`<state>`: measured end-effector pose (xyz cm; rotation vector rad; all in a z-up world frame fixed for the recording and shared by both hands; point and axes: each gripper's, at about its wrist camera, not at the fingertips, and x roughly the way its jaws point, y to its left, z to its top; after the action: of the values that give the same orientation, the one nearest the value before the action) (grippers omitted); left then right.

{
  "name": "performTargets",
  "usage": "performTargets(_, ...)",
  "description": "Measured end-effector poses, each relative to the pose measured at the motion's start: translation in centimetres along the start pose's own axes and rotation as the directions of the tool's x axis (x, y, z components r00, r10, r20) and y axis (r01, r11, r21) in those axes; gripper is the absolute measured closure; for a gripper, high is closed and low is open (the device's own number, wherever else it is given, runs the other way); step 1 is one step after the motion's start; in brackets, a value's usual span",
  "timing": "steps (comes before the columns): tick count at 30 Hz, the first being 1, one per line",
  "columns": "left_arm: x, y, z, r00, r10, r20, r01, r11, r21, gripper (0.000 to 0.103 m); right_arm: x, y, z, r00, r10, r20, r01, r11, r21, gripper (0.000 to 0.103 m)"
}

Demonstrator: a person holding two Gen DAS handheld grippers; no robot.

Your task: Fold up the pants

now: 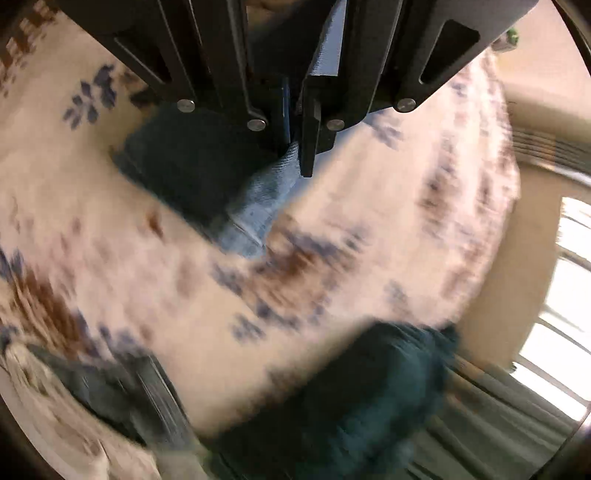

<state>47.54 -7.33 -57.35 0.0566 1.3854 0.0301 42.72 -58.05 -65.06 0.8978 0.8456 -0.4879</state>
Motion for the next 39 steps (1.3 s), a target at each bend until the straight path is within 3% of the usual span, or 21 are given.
performTargets(4, 0.1, 0.2, 0.1, 1.0, -0.002, -0.004, 0.002, 1.0, -0.02, 0.008, 0.3, -0.9, 1.1, 1.0, -0.002, 0.031, 0.003, 1.0, -0.014, 0.098)
performTargets(9, -0.2, -0.2, -0.1, 1.0, -0.002, 0.004, 0.002, 1.0, -0.004, 0.008, 5.1, -6.3, -1.2, 0.987, -0.13, -0.098, 0.132, 0.991, 0.015, 0.098)
performTargets(14, -0.4, -0.3, -0.6, 1.0, -0.004, 0.005, 0.004, 1.0, 0.013, 0.008, 5.3, -10.5, -3.7, 0.983, -0.142, -0.119, 0.157, 0.978, 0.135, 0.098)
performTargets(17, -0.5, 0.1, -0.8, 1.0, -0.002, 0.006, 0.002, 1.0, 0.004, 0.008, 3.8, -9.8, -4.1, 0.986, -0.146, -0.086, 0.155, 0.982, 0.105, 0.098)
performTargets(21, -0.3, 0.6, -0.9, 1.0, 0.005, 0.006, -0.005, 1.0, -0.013, 0.008, 5.9, -10.5, -4.0, 0.958, -0.18, -0.223, 0.198, 0.978, 0.06, 0.095)
performTargets(23, -0.8, 1.1, -0.9, 0.999, 0.007, 0.041, -0.006, 1.0, -0.025, 0.008, 5.4, -10.3, -3.5, 0.953, -0.198, -0.227, 0.215, 0.975, 0.051, 0.086)
performTargets(24, -1.2, 1.4, -0.8, 0.998, 0.01, 0.061, -0.008, 1.0, -0.03, 0.008, 4.8, -9.5, -3.3, 0.948, -0.234, -0.214, 0.245, 0.969, 0.024, 0.071)
performTargets(25, -1.6, 1.8, -0.8, 0.996, 0.005, 0.086, -0.002, 0.999, -0.034, 0.008, 4.3, -8.8, -3.3, 0.949, -0.243, -0.2, 0.249, 0.969, 0.003, 0.049)
performTargets(27, -2.3, 2.8, -0.8, 0.993, -0.018, 0.118, 0.023, 0.999, -0.042, 0.008, 3.0, -6.4, -4.0, 0.948, -0.27, -0.169, 0.262, 0.963, -0.069, 0.031)
performTargets(30, -3.0, 5.1, -0.8, 0.992, -0.036, 0.124, 0.043, 0.998, -0.053, 0.008, 2.2, -1.4, -7.0, 0.936, -0.312, -0.161, 0.279, 0.939, -0.199, 0.031)
performTargets(34, -4.0, 10.5, -0.7, 0.99, 0.001, 0.144, 0.013, 0.995, -0.097, 0.008, 3.5, 4.3, -13.7, 0.93, -0.239, -0.28, 0.169, 0.953, -0.25, 0.031)
performTargets(39, -4.0, 21.8, -0.5, 0.991, 0.046, 0.127, -0.013, 0.969, -0.247, 0.008, 6.7, 11.8, -25.0, 0.881, -0.161, -0.444, 0.034, 0.959, -0.28, 0.031)
